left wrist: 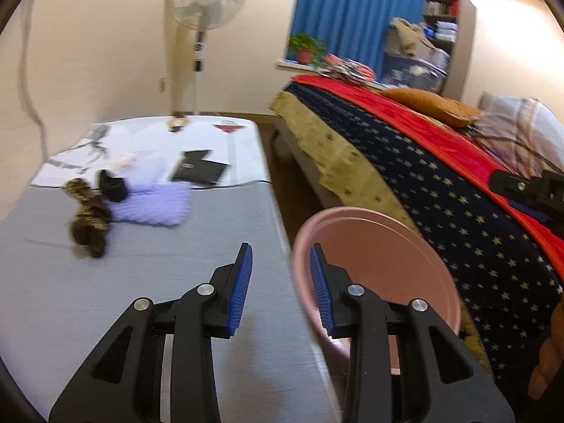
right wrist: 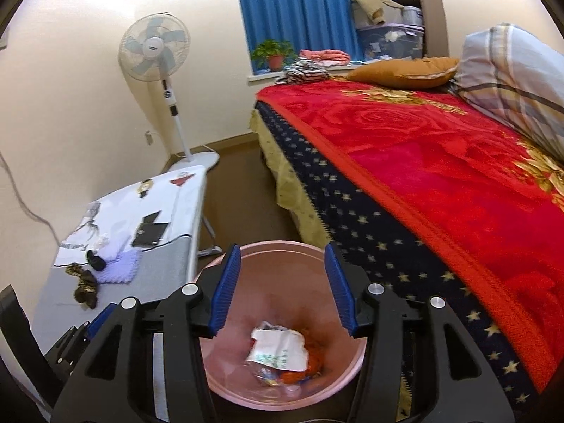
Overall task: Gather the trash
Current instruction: 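Move both tools back over the ironing board toward the cloth items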
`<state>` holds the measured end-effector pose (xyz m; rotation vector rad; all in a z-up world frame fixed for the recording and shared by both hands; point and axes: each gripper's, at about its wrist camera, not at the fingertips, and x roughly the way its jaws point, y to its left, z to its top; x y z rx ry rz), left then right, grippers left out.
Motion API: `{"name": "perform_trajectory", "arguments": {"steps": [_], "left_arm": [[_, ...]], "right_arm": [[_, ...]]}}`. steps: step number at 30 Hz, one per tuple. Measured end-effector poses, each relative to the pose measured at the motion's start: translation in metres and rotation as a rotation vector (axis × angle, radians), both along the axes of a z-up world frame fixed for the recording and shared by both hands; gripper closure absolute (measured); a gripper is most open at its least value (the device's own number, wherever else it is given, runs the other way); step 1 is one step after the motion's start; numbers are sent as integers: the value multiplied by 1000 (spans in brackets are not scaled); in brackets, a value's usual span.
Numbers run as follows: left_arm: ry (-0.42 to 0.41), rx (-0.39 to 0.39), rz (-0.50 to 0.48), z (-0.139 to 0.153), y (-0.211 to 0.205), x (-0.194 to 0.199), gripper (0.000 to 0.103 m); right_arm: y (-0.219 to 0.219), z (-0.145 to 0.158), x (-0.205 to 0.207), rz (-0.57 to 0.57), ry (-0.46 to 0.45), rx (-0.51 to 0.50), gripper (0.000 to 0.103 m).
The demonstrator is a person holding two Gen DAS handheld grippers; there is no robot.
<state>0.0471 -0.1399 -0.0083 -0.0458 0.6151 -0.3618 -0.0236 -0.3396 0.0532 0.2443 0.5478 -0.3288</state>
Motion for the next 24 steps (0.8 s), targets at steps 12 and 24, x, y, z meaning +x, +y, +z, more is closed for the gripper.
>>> {"name": "perform_trajectory", "arguments": {"steps": [12,24], "left_arm": [[-22,-9,238,2,71,9,69],[-30,-24,356,0,100,25,69]], "right_arm": [[60,-11,34,231,-31,61,77],[93,-30,77,357,-32,157,79]]}}
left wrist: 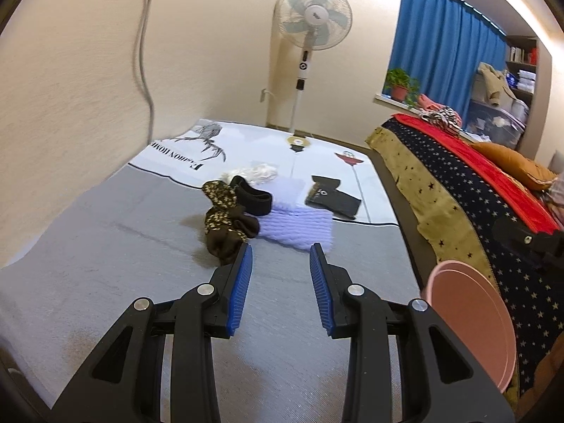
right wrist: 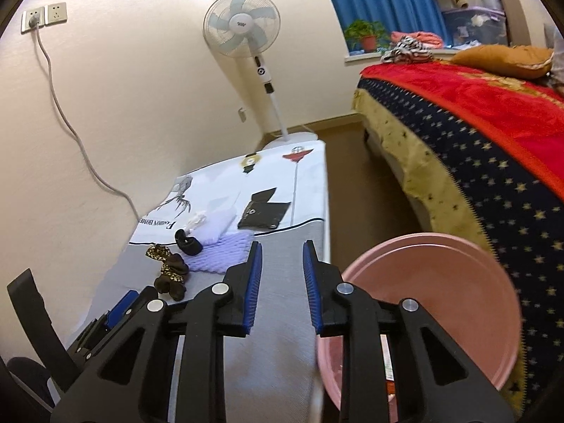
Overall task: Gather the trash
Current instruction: 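Move both tools back over the ironing board toward the cloth items, then grasp the brown leopard-print cloth with the left tool while the right tool grasps the lavender mesh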
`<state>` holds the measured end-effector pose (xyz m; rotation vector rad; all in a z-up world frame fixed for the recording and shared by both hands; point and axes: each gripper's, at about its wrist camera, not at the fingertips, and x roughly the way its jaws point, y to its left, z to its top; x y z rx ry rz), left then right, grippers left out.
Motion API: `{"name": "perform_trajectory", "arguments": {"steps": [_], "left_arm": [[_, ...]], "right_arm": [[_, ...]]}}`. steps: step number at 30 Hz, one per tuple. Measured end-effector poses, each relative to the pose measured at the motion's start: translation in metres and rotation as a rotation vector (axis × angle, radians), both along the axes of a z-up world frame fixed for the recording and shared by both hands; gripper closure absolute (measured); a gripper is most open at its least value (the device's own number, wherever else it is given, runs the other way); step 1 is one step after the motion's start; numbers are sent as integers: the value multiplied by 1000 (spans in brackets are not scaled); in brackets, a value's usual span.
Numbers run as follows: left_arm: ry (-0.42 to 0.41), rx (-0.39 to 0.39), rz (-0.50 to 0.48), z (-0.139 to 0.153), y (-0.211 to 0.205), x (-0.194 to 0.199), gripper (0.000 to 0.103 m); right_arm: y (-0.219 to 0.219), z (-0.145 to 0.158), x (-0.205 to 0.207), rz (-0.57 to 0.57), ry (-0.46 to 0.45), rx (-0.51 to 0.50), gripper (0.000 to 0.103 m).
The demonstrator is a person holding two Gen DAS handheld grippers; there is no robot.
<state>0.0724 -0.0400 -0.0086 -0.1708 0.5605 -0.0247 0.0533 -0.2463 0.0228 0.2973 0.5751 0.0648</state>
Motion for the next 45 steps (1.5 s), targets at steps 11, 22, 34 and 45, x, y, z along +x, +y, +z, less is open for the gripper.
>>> {"name": "perform_trajectory", "arguments": {"steps": [11,22,34,45], "left_arm": [[27,-14,79,-8,21,25,69],[101,-55,138,-28,44,59,55],[165,-119,123,-45,53,74,55],[197,-130,95,-50,50,77,85]], "right_arm": [[23,-28,52,79,37,50,79],[51,-62,99,153,103,89,74],[78,-99,142,186,238,58,66],[84,-100,140,214,235,38,98]]}}
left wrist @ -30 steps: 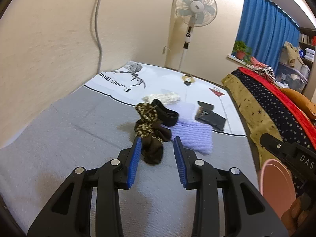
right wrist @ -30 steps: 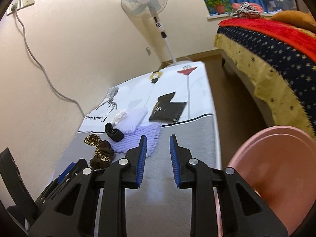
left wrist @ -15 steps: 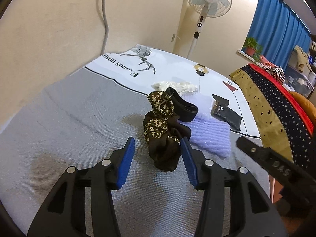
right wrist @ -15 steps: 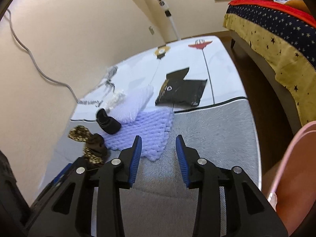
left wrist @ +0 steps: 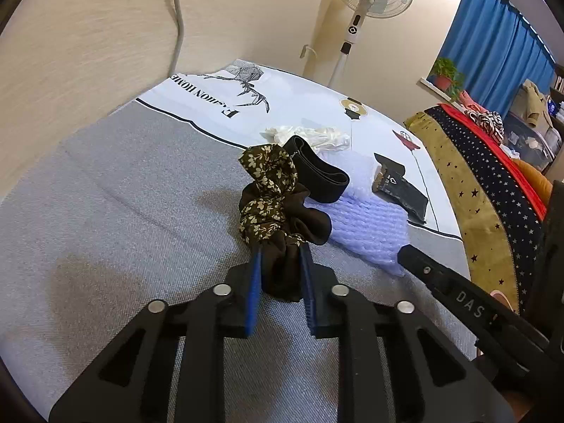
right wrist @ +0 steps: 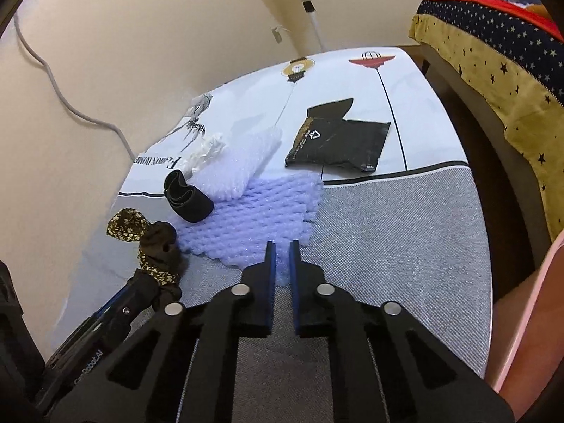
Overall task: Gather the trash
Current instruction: 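Grasp the brown leopard-print cloth with the left tool while the right tool grasps the lavender mesh, then carry the brown cloth and lavender mesh over the wastebasket with both tools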
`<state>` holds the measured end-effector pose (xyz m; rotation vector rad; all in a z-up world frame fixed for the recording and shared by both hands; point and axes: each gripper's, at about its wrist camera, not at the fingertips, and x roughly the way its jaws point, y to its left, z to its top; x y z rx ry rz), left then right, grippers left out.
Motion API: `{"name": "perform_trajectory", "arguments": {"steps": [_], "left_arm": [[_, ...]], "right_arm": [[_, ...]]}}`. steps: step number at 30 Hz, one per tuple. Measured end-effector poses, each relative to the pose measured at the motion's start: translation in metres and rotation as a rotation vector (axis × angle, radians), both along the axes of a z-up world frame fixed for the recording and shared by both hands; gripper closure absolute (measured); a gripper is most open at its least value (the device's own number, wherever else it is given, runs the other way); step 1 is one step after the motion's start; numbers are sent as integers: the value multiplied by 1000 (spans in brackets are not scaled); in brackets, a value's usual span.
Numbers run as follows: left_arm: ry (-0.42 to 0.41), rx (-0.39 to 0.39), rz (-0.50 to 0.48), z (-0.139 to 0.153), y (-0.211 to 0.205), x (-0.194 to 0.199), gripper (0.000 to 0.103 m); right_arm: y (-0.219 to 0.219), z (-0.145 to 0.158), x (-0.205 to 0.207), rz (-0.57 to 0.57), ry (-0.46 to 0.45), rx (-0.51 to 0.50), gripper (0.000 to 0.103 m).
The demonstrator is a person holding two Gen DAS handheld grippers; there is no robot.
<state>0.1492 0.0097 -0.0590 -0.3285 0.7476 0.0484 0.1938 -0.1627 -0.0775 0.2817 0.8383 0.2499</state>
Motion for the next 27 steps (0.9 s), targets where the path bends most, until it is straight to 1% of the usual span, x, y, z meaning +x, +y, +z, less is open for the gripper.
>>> {"name": "perform_trajectory", "arguments": {"steps": [2,4,10,18,27], "left_arm": [[-11,7,6,3,0,-3,89],[-19,14,12,6,0,-5,90],[-35,4,11,16,4,-13,92],[-64,13,-38,29,-5,-35,92],[-106,31,-105,45,-15,-68,93]], "right_arm": [[-2,4,-5,-9,-16,1,98],[-5,9,-11,-19,-31,6,99],[-10,29,-34,-25,-76,-12,99],[-19,57,-72,-36,-129,-53,99],[-28,90,-127,-49,-199,-100,100]]}}
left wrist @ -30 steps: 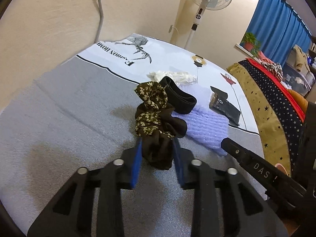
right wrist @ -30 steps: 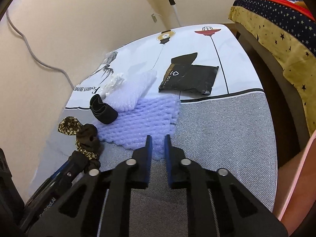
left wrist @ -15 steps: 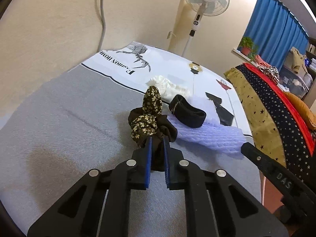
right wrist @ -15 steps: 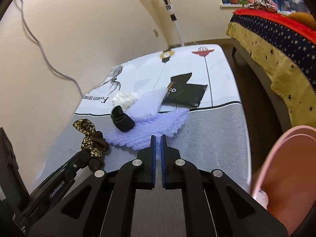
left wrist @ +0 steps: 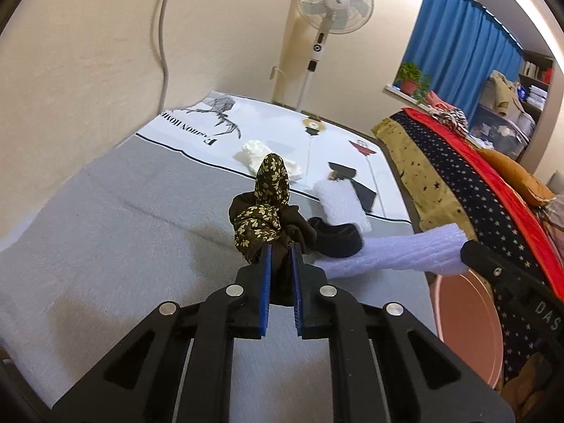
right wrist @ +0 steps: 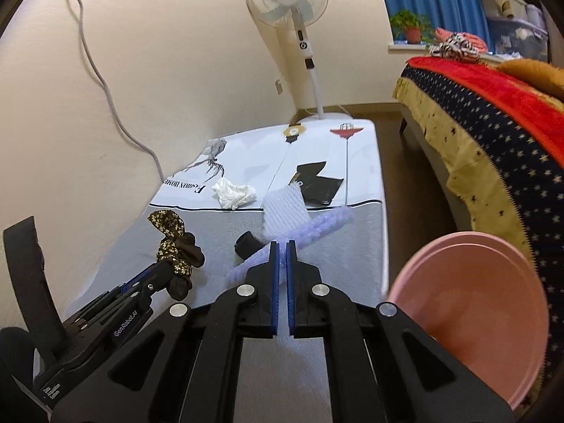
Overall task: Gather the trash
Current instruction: 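Carry the brown cloth and lavender mesh over the wastebasket with both tools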
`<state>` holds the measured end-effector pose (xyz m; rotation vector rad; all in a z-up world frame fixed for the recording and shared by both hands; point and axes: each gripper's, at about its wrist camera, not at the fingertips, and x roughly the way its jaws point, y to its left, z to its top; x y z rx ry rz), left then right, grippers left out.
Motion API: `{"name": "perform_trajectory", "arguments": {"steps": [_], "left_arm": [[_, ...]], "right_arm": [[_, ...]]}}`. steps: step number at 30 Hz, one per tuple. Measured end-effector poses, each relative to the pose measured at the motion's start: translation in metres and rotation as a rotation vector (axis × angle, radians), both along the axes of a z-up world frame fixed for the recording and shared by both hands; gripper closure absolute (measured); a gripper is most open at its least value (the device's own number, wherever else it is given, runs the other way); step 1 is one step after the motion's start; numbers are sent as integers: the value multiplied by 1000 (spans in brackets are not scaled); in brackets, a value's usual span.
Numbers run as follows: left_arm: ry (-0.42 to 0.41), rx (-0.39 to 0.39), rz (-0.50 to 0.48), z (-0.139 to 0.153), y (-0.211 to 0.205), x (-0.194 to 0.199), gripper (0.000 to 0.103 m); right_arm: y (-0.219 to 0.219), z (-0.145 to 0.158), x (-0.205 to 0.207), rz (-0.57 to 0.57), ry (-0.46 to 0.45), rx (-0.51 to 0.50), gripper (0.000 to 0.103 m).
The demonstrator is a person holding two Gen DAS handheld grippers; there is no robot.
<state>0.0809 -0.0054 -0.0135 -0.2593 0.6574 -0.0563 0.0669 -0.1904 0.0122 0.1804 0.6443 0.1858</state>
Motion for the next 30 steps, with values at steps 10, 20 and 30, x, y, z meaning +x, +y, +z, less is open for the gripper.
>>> {"name": "perform_trajectory", "arguments": {"steps": [10,20,30], "left_arm": [[-24,28,-72,10,-13,-28,93],[-51,36,-125,18,-25,-45,92],[-73,42,-172,22,-43,-48,92]], "right_arm": [[-13,23,-46,-31,-42,-18,100],[-27,31,-69,-82,-56,-27,100],[-51,41,-88,-180,-80,-21,100]]}}
